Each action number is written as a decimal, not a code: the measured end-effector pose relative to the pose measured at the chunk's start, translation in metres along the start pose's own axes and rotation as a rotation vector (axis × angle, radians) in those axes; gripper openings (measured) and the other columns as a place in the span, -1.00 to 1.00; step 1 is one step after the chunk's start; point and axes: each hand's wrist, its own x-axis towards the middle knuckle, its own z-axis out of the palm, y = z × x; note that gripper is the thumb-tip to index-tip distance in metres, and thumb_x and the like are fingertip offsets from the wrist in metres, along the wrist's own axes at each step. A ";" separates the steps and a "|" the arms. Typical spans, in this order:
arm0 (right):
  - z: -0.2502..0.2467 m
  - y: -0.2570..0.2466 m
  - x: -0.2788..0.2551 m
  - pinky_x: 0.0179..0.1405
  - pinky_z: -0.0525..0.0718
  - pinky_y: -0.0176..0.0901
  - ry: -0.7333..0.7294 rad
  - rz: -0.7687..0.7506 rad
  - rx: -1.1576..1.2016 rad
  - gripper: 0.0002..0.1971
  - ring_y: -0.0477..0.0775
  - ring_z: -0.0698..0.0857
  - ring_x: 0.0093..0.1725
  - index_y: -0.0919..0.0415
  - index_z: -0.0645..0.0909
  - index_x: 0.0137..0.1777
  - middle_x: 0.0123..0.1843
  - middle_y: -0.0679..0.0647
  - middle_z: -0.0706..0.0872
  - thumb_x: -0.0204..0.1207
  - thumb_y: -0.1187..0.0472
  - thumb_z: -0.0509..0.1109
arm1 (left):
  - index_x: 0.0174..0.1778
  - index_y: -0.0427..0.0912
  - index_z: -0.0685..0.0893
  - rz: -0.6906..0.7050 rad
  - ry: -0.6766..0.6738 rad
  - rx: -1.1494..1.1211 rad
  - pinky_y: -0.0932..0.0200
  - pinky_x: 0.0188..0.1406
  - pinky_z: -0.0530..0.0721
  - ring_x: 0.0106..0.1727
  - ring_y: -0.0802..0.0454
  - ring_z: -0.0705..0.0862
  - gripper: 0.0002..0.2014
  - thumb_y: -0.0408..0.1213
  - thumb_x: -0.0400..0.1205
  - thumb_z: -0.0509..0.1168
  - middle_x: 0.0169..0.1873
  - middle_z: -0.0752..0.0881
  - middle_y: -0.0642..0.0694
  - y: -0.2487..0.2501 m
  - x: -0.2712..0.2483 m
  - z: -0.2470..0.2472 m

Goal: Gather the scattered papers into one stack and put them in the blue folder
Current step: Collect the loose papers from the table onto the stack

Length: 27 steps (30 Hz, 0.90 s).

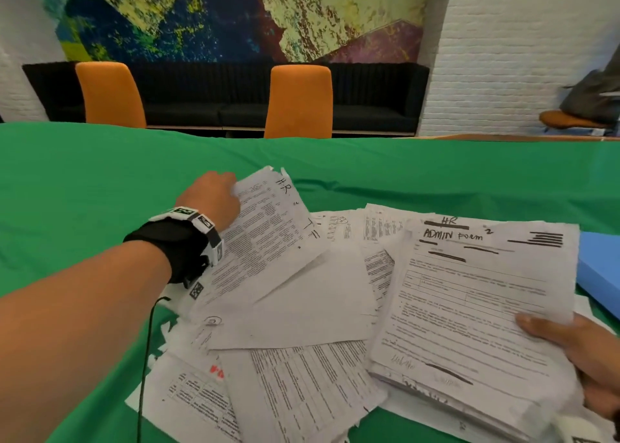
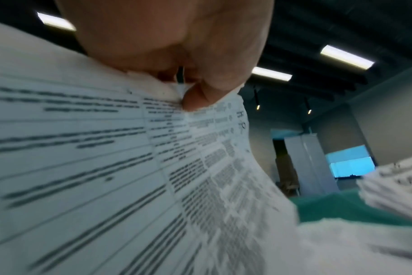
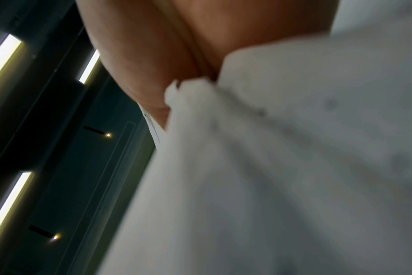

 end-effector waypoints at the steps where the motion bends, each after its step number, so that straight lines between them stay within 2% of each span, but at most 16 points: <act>1: 0.000 -0.001 0.000 0.39 0.50 0.72 -0.003 0.002 0.004 -0.51 0.62 0.80 0.18 0.17 0.64 0.40 0.24 0.42 0.82 0.44 0.37 0.44 | -0.11 -0.14 0.49 0.020 0.082 -0.014 -0.01 -0.21 0.52 -0.15 -0.21 0.56 -0.93 -0.29 0.65 0.13 -0.13 0.53 -0.15 0.003 0.001 -0.007; 3: 0.000 -0.002 -0.001 0.38 0.50 0.71 -0.006 0.000 0.008 -0.52 0.63 0.80 0.18 0.16 0.63 0.40 0.23 0.43 0.83 0.45 0.37 0.43 | -0.01 -0.17 0.55 0.097 0.302 -0.074 -0.06 -0.22 0.55 -0.12 -0.27 0.57 -0.90 -0.29 0.64 0.15 -0.05 0.53 -0.22 0.007 -0.002 -0.029; 5: 0.002 -0.003 -0.003 0.38 0.50 0.69 -0.009 -0.008 0.009 -0.52 0.61 0.81 0.14 0.17 0.63 0.40 0.22 0.43 0.83 0.45 0.36 0.43 | 0.00 -0.18 0.58 0.231 0.500 -0.120 -0.08 -0.28 0.57 -0.15 -0.24 0.57 -0.88 -0.30 0.63 0.16 -0.02 0.55 -0.22 0.015 -0.014 -0.051; 6: 0.003 -0.004 -0.005 0.37 0.50 0.68 -0.008 -0.016 0.013 -0.52 0.61 0.82 0.13 0.19 0.63 0.40 0.22 0.43 0.83 0.45 0.35 0.43 | 0.00 -0.19 0.61 0.326 0.539 -0.126 -0.06 -0.31 0.59 -0.18 -0.19 0.56 -0.86 -0.31 0.63 0.16 -0.04 0.56 -0.20 0.019 -0.026 -0.058; 7: 0.004 -0.004 -0.006 0.37 0.50 0.68 -0.003 -0.024 0.016 -0.51 0.60 0.82 0.12 0.20 0.63 0.41 0.23 0.43 0.83 0.44 0.35 0.43 | 0.01 -0.19 0.64 0.430 0.521 -0.111 -0.04 -0.34 0.61 -0.21 -0.14 0.56 -0.83 -0.31 0.62 0.16 -0.08 0.58 -0.17 0.023 -0.043 -0.059; 10: 0.006 -0.003 -0.010 0.38 0.48 0.70 -0.001 -0.038 0.032 -0.49 0.60 0.80 0.18 0.19 0.62 0.45 0.29 0.42 0.80 0.46 0.34 0.42 | -0.01 -0.10 0.70 0.689 0.262 0.082 -0.04 -0.32 0.64 -0.26 -0.13 0.57 -0.73 -0.29 0.52 0.12 -0.17 0.61 -0.08 0.035 -0.109 -0.022; 12: 0.006 -0.001 -0.014 0.40 0.46 0.72 -0.018 -0.059 0.030 -0.50 0.59 0.79 0.21 0.18 0.62 0.45 0.30 0.41 0.80 0.47 0.34 0.42 | -0.02 -0.05 0.68 0.727 0.019 0.196 0.03 -0.30 0.53 -0.28 -0.10 0.53 -0.73 -0.28 0.50 0.11 -0.18 0.61 -0.05 0.038 -0.144 0.016; 14: 0.009 -0.001 -0.019 0.36 0.49 0.73 -0.041 -0.088 0.014 -0.50 0.56 0.80 0.21 0.18 0.63 0.45 0.29 0.38 0.81 0.47 0.34 0.42 | -0.06 0.00 0.65 0.698 -0.148 0.244 0.09 -0.38 0.35 -0.31 -0.03 0.48 -0.86 -0.25 0.50 0.27 -0.20 0.58 -0.01 0.040 -0.162 0.038; 16: 0.010 -0.001 -0.024 0.23 0.58 0.74 -0.061 -0.109 0.008 -0.50 0.55 0.81 0.19 0.17 0.63 0.43 0.27 0.37 0.83 0.46 0.35 0.42 | -0.16 0.04 0.68 0.719 -0.166 0.217 0.14 -0.49 0.28 -0.37 -0.01 0.52 -0.87 -0.21 0.40 0.42 -0.27 0.57 0.02 0.038 -0.168 0.047; 18: 0.011 -0.001 -0.027 0.26 0.57 0.73 -0.074 -0.117 0.013 -0.50 0.55 0.81 0.21 0.14 0.63 0.43 0.27 0.36 0.83 0.46 0.35 0.42 | -0.04 0.07 0.68 0.712 -0.188 0.177 0.13 -0.44 0.37 -0.26 -0.05 0.60 -0.84 -0.15 0.48 0.36 -0.17 0.59 0.00 0.037 -0.169 0.053; 20: 0.011 0.000 -0.029 0.43 0.49 0.69 -0.082 -0.115 0.029 -0.50 0.55 0.79 0.25 0.12 0.63 0.44 0.30 0.34 0.82 0.48 0.35 0.41 | 0.20 0.11 0.61 0.694 -0.259 0.155 0.07 -0.21 0.49 -0.01 -0.09 0.62 -0.74 -0.05 0.60 0.25 0.07 0.58 0.00 0.038 -0.169 0.056; 23: 0.012 0.002 -0.030 0.50 0.45 0.64 -0.111 -0.110 0.042 -0.52 0.55 0.77 0.29 0.12 0.64 0.45 0.31 0.35 0.81 0.51 0.37 0.39 | 0.42 0.17 0.50 0.620 -0.443 0.118 0.04 0.15 0.57 0.28 -0.03 0.59 -0.61 0.09 0.66 0.22 0.30 0.53 0.08 0.040 -0.165 0.053; 25: 0.013 0.002 -0.032 0.50 0.46 0.63 -0.126 -0.111 0.042 -0.52 0.55 0.76 0.30 0.12 0.64 0.44 0.30 0.34 0.82 0.51 0.37 0.39 | 0.44 0.16 0.51 0.592 -0.501 0.095 0.05 0.25 0.59 0.33 0.01 0.58 -0.54 0.15 0.63 0.27 0.33 0.54 0.12 0.040 -0.160 0.051; 27: 0.013 0.001 -0.033 0.50 0.47 0.61 -0.127 -0.117 0.041 -0.52 0.54 0.77 0.29 0.12 0.64 0.43 0.29 0.33 0.82 0.50 0.37 0.39 | 0.42 0.13 0.54 0.589 -0.516 0.111 0.05 0.24 0.61 0.31 0.01 0.60 -0.52 0.18 0.61 0.29 0.32 0.54 0.12 0.040 -0.156 0.050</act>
